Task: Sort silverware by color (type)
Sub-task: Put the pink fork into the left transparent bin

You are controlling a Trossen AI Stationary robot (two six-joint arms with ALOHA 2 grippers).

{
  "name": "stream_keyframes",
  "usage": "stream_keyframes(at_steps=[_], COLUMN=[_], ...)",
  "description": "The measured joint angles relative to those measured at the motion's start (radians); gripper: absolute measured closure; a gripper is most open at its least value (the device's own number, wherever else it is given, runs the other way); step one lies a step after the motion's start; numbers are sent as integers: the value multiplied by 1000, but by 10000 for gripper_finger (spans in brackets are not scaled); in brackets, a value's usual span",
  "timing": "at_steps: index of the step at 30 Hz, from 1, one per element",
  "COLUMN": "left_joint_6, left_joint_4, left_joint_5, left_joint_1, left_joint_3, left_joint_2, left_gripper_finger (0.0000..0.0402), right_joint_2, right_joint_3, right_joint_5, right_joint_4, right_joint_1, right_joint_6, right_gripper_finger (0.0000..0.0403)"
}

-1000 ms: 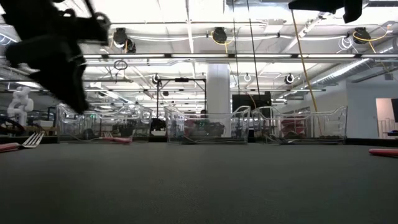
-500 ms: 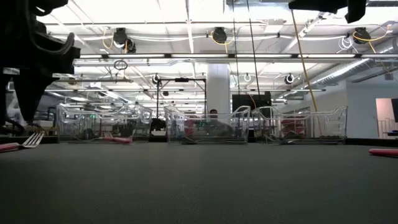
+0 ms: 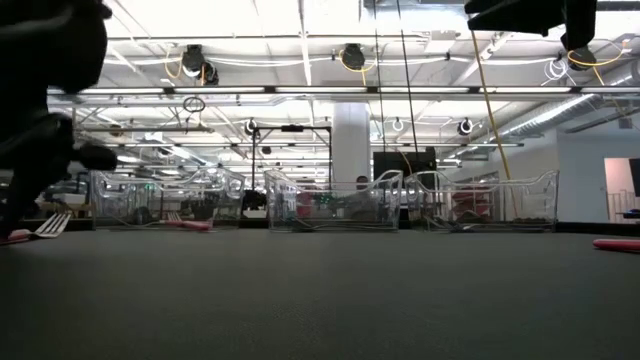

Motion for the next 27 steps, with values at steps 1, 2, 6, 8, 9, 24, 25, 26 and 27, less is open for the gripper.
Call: stream_keyframes(at_steps=[1, 2, 6, 8, 9, 24, 25, 26, 27], left_joint_6=[36, 68, 142, 155, 158, 203, 202, 201, 196], left_joint_4=[-1, 2, 0, 0, -1, 34, 34, 33, 31], left_joint_5=[-7, -8, -24, -37, -44, -72, -73, -77, -84], left_joint_1=[0, 0, 0, 0, 0, 35, 35, 35, 34], left_joint_3=[0, 0, 3, 2, 2, 0, 0, 3, 6], left_joint_2=[16, 28, 48, 49, 49, 47, 48, 48, 49], left_gripper_finger=[210, 210, 210, 211, 211, 354, 354, 354, 354], right_joint_2=[0, 0, 0, 0, 0, 0, 0, 0, 0], right_joint_3=[0, 0, 0, 0, 0, 0, 0, 0, 0], right_joint_5=[0, 0, 0, 0, 0, -2, -2, -2, -2], right_joint_4=[0, 0, 0, 0, 0, 0, 0, 0, 0], right_joint_1=[0, 0, 0, 0, 0, 0, 0, 0, 0], right_joint_6=[0, 0, 0, 0, 0, -2, -2, -2, -2], right_gripper_finger=[236, 236, 236, 236, 236, 236, 236, 236, 236])
